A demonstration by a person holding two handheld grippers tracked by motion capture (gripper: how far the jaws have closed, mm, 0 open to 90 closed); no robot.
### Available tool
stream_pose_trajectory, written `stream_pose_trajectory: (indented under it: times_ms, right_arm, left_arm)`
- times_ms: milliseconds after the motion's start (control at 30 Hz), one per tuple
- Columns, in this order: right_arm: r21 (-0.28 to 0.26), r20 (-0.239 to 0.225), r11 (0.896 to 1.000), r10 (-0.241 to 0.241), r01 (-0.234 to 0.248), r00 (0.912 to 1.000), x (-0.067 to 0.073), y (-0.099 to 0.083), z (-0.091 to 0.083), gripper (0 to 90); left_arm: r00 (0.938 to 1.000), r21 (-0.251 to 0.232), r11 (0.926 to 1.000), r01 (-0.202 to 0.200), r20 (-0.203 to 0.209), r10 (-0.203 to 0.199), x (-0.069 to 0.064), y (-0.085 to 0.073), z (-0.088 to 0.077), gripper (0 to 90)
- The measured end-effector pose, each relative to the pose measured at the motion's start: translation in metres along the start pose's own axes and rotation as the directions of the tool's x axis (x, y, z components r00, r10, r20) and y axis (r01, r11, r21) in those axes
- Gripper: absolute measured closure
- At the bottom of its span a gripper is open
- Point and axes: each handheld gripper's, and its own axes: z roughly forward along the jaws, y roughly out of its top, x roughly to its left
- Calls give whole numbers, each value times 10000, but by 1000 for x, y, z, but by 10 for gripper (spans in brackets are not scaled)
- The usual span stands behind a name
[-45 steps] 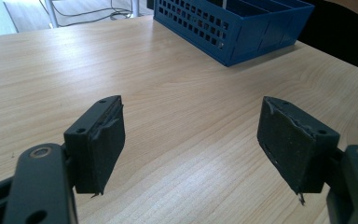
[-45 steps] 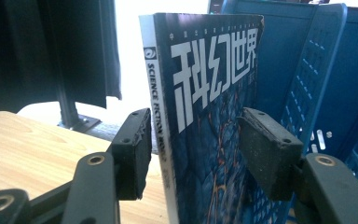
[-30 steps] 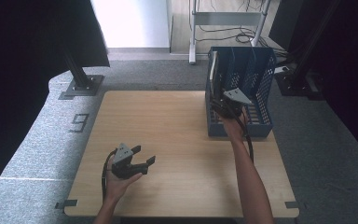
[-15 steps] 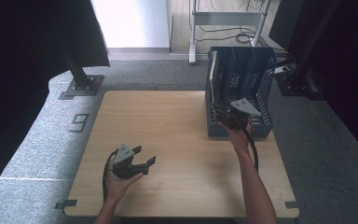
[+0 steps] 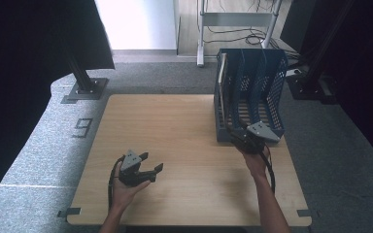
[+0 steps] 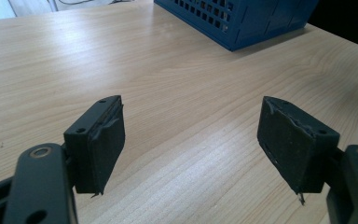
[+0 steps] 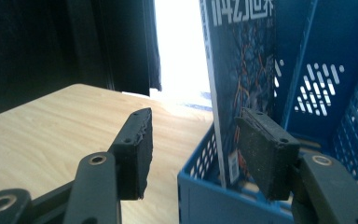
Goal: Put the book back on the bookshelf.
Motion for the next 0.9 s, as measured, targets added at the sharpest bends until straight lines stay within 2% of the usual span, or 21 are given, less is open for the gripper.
stream_pose_trajectory:
  times_ms: [300, 467, 900]
  right_arm:
    - [380, -18, 9992, -87, 87, 10000, -1, -19, -23, 445]
    - [704, -163, 9969, -348, 359, 9993, 1, -30, -32, 445]
    - [1401, -620, 9897, -223, 308, 9978, 8, -63, -53, 437]
  left_arm:
    - [10000, 163, 9999, -10, 6, 10, -1, -2, 4, 232]
    - [10000, 224, 9997, -1, -35, 1, 0, -4, 5, 233]
    - [10000, 414, 9991, 18, -62, -15, 0, -7, 10, 233]
